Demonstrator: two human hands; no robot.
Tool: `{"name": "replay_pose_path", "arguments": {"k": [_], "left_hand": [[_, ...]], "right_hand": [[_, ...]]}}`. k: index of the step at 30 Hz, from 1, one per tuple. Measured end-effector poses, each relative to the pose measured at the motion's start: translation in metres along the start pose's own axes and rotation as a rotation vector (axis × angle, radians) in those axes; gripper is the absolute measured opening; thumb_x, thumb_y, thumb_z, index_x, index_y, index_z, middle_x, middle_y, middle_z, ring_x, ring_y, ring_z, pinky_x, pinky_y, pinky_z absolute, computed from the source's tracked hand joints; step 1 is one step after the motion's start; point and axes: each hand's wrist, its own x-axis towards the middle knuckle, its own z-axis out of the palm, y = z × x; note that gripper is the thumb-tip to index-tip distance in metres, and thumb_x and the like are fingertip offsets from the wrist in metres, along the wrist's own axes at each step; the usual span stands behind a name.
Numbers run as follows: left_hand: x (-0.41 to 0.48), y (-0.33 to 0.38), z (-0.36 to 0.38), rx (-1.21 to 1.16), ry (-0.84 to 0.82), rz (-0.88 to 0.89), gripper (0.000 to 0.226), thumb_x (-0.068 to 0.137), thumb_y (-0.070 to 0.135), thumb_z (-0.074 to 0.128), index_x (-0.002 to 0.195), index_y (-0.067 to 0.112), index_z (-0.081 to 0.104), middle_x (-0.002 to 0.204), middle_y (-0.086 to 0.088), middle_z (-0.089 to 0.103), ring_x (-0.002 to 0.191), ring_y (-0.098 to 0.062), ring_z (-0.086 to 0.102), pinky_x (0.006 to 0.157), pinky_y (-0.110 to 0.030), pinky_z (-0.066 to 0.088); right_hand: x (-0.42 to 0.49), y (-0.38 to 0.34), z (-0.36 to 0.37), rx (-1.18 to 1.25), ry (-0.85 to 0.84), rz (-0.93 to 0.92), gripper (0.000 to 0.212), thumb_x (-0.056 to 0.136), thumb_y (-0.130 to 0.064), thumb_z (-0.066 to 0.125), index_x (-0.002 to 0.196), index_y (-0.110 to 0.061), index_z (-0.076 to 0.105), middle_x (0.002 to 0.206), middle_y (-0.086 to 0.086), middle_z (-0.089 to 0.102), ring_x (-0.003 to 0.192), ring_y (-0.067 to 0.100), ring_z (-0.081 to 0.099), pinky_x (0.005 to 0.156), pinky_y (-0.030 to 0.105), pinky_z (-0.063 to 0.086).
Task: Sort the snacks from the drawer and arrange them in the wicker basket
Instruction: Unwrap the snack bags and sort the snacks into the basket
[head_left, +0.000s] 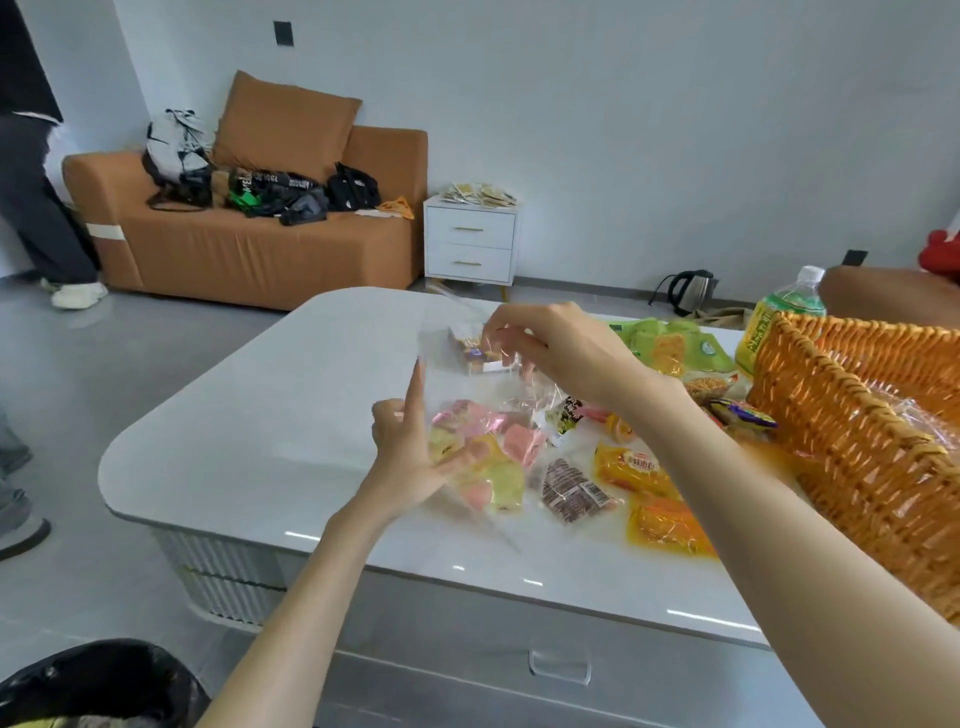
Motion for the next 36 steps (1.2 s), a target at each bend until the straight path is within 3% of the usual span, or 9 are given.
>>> {"name": "replay_pose_path", "arguments": {"k": [3, 6, 9, 15, 17, 20, 26, 30, 36], "left_hand": [[0.006, 0.008, -0.013, -0.179, 0.021, 0.060, 0.127, 0.055, 0.065, 0.077, 0.147, 0.042, -0.008, 0.140, 0.001, 0.035, 0.132, -0.005, 0.028, 0.106, -0.021, 0.025], [0.006, 0.013, -0.022, -0.291, -0.024, 0.012, 0.067, 0.067, 0.036, 0.080, 0.126, 0.034, 0.048, 0.094, 0.005, 0.070, 0.095, -0.008, 0.064, 0.074, -0.007, 0.044], [0.005, 0.014, -0.015, -0.277, 0.060, -0.015, 0.017, 0.076, 0.034, 0.077, 0.081, 0.019, 0.072, 0.075, -0.006, 0.070, 0.068, -0.017, 0.066, 0.068, -0.028, 0.051], [0.004, 0.020, -0.013, -0.546, 0.088, -0.164, 0.021, 0.088, 0.031, 0.065, 0.079, 0.012, 0.070, 0.066, 0.001, 0.070, 0.056, -0.009, 0.062, 0.061, -0.023, 0.053], [0.004, 0.018, -0.014, -0.599, 0.051, -0.178, 0.021, 0.088, 0.034, 0.063, 0.086, 0.014, 0.070, 0.071, -0.003, 0.073, 0.062, -0.014, 0.067, 0.064, -0.025, 0.056], [0.003, 0.021, -0.016, -0.596, 0.034, -0.126, 0.034, 0.082, 0.043, 0.061, 0.085, 0.011, 0.072, 0.074, -0.006, 0.074, 0.065, -0.019, 0.070, 0.064, -0.029, 0.058], [0.010, 0.018, -0.019, -0.615, 0.070, -0.104, 0.048, 0.079, 0.060, 0.046, 0.095, 0.022, 0.071, 0.088, -0.001, 0.076, 0.082, -0.014, 0.072, 0.082, -0.035, 0.057], [0.007, 0.001, -0.005, -0.613, -0.127, -0.209, 0.048, 0.081, 0.059, 0.053, 0.111, 0.024, 0.067, 0.107, 0.003, 0.073, 0.107, -0.019, 0.065, 0.097, -0.045, 0.049], [0.017, 0.022, 0.003, -0.796, 0.238, -0.229, 0.027, 0.083, 0.038, 0.067, 0.088, 0.013, 0.076, 0.086, 0.000, 0.076, 0.089, -0.023, 0.071, 0.076, -0.031, 0.059]], "right_hand": [[0.004, -0.007, -0.013, -0.002, -0.037, -0.048, 0.020, 0.100, -0.023, 0.048, 0.096, -0.035, 0.063, 0.078, -0.015, 0.065, 0.061, -0.003, 0.055, 0.058, 0.030, 0.042], [0.005, -0.009, -0.013, 0.016, -0.029, -0.031, 0.017, 0.100, -0.027, 0.048, 0.097, -0.034, 0.063, 0.079, -0.015, 0.068, 0.062, -0.001, 0.058, 0.056, 0.029, 0.042], [0.000, -0.007, -0.002, 0.324, 0.076, 0.109, 0.016, 0.097, -0.040, 0.051, 0.108, -0.031, 0.059, 0.090, -0.006, 0.072, 0.072, 0.009, 0.067, 0.059, 0.021, 0.045], [-0.059, 0.016, 0.038, 0.642, -0.344, 0.249, 0.079, 0.080, -0.047, 0.068, 0.144, -0.028, 0.024, 0.131, -0.010, 0.054, 0.107, -0.001, 0.060, 0.087, 0.018, 0.053], [-0.070, 0.026, 0.059, 0.626, -0.347, 0.268, 0.066, 0.080, -0.038, 0.075, 0.136, -0.026, 0.043, 0.135, -0.010, 0.055, 0.113, 0.000, 0.059, 0.094, 0.022, 0.051], [-0.071, 0.029, 0.069, 0.677, -0.077, 0.305, 0.014, 0.082, -0.022, 0.076, 0.091, -0.026, 0.066, 0.099, -0.006, 0.073, 0.081, -0.006, 0.067, 0.068, 0.011, 0.051], [-0.064, 0.029, 0.072, 0.838, 0.249, 0.456, 0.029, 0.082, -0.027, 0.074, 0.072, -0.003, 0.061, 0.066, 0.001, 0.071, 0.051, 0.000, 0.062, 0.048, 0.010, 0.042], [-0.069, 0.038, 0.087, 0.830, 0.157, 0.621, 0.045, 0.083, -0.046, 0.065, 0.090, -0.002, 0.061, 0.071, -0.006, 0.066, 0.052, 0.002, 0.058, 0.049, 0.014, 0.041], [-0.082, 0.049, 0.080, 0.832, 0.032, 0.664, 0.048, 0.094, -0.049, 0.050, 0.134, -0.026, 0.037, 0.116, -0.007, 0.060, 0.087, 0.000, 0.061, 0.064, 0.015, 0.046]]}}
